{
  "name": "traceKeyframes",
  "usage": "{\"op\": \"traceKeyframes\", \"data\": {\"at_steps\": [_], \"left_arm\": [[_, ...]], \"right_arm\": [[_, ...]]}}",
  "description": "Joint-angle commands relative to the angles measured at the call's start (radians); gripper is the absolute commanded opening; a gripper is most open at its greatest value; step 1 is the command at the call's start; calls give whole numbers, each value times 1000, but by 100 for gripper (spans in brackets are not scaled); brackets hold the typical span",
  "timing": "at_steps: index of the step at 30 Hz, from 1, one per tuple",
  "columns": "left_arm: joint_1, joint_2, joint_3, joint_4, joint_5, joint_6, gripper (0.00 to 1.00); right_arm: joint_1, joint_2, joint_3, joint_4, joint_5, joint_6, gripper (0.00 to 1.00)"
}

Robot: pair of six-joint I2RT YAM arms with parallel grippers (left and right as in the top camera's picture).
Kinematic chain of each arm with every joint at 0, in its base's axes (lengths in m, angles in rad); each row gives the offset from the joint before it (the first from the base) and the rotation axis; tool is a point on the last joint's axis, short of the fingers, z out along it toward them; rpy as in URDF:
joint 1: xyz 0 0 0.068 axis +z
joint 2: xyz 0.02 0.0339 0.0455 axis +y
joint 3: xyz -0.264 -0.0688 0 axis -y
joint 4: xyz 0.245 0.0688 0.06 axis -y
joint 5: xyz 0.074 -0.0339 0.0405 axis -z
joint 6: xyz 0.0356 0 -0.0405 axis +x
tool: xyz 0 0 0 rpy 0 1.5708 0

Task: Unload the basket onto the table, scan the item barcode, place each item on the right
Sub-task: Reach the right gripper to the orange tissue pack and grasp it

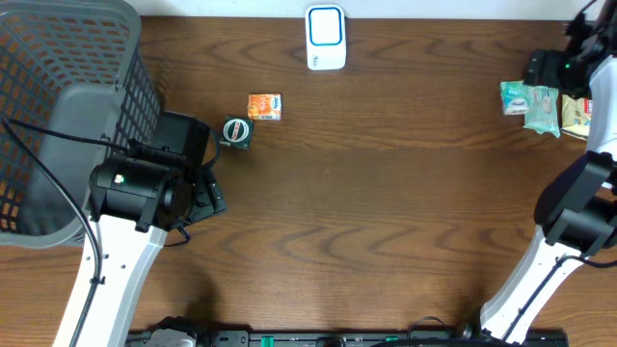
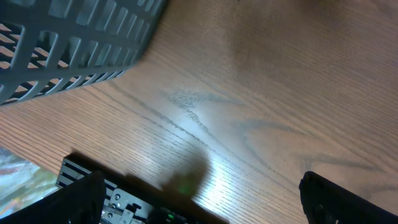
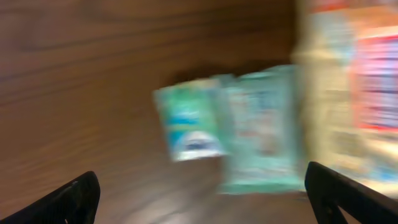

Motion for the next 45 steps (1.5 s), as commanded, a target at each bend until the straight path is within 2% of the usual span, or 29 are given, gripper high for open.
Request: {"op": "traceKeyframes", "data": {"at_steps": [1, 5, 12, 15, 19, 25, 29, 31, 32, 35, 39, 41, 45], "left_arm": [[5, -2, 0, -3, 5, -13, 98], [5, -2, 0, -3, 5, -13, 98], [5, -2, 0, -3, 5, -13, 98], [5, -2, 0, -3, 5, -13, 98], [5, -2, 0, -3, 5, -13, 98], [5, -2, 0, -3, 5, -13, 98], [5, -2, 0, -3, 5, -13, 98], [5, -2, 0, -3, 5, -13, 98], [5, -2, 0, -3, 5, -13, 97], [5, -2, 0, -3, 5, -13, 98], [5, -2, 0, -3, 5, -13, 98], [5, -2, 0, -3, 5, -13, 98], [5, -2, 0, -3, 5, -13, 98]], "right_arm": [[28, 32, -5, -12, -379, 15, 99], [79, 46, -14, -37, -570, 15, 99], [254, 50, -27, -37, -730, 19, 99], [356, 50, -27, 24, -718, 61, 99], [518, 56, -27, 164, -565, 250, 98], [754, 77, -27, 339, -156, 488, 72], [868, 98, -27, 445, 19, 535, 72], [915, 114, -27, 499, 79, 542, 68], [933, 127, -27, 521, 101, 553, 62], [972, 160, -27, 573, 138, 580, 32], [995, 212, -27, 597, 183, 602, 8], [997, 235, -27, 598, 200, 602, 1], [994, 274, -27, 585, 191, 602, 1]]}}
